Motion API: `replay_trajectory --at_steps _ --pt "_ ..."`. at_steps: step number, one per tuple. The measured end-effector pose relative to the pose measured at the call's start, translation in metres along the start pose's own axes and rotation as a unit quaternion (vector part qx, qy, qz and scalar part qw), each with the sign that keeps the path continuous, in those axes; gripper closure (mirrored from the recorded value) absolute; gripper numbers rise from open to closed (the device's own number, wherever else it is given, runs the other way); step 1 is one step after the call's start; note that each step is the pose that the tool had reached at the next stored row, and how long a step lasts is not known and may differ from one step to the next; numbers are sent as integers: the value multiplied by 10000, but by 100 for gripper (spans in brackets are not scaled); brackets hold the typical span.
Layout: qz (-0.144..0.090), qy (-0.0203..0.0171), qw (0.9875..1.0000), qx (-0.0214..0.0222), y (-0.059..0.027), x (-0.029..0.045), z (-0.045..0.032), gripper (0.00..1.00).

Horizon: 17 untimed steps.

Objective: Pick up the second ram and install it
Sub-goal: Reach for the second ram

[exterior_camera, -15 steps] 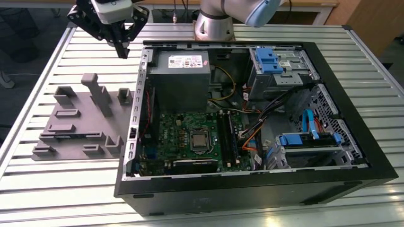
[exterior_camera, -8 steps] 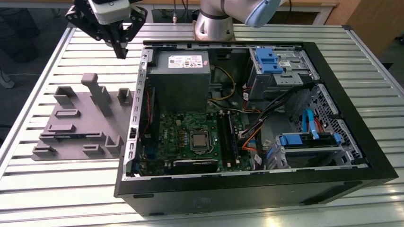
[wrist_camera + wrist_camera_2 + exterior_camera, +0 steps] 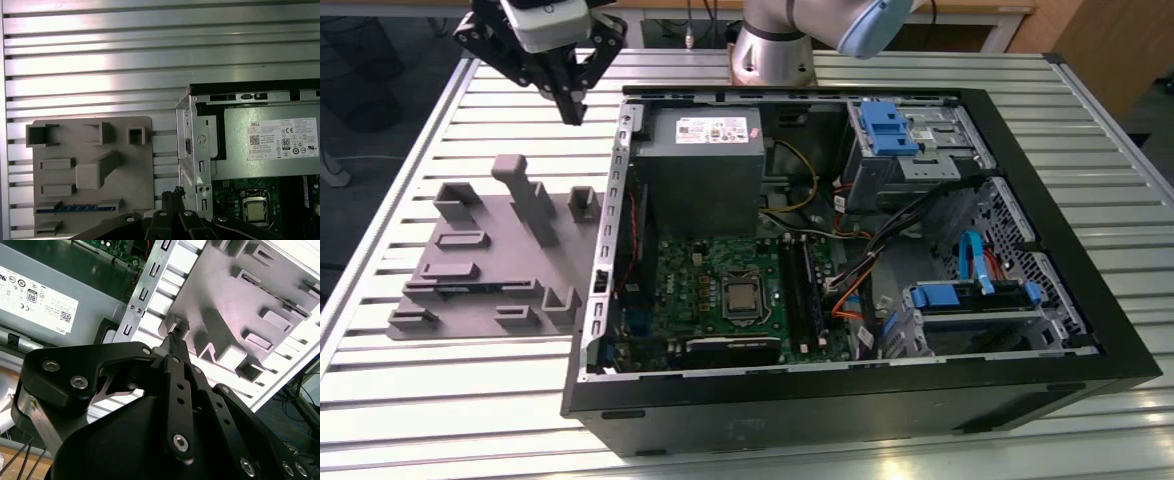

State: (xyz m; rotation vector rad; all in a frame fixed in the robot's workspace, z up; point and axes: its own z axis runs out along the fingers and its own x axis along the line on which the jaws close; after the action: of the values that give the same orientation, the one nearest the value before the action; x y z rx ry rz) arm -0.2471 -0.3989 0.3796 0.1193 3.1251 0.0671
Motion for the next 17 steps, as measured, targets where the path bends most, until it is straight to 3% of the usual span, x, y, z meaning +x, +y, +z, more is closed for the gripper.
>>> replay_trajectory --at_steps 17 --pt "0 2 10000 0 -5 66 10 89"
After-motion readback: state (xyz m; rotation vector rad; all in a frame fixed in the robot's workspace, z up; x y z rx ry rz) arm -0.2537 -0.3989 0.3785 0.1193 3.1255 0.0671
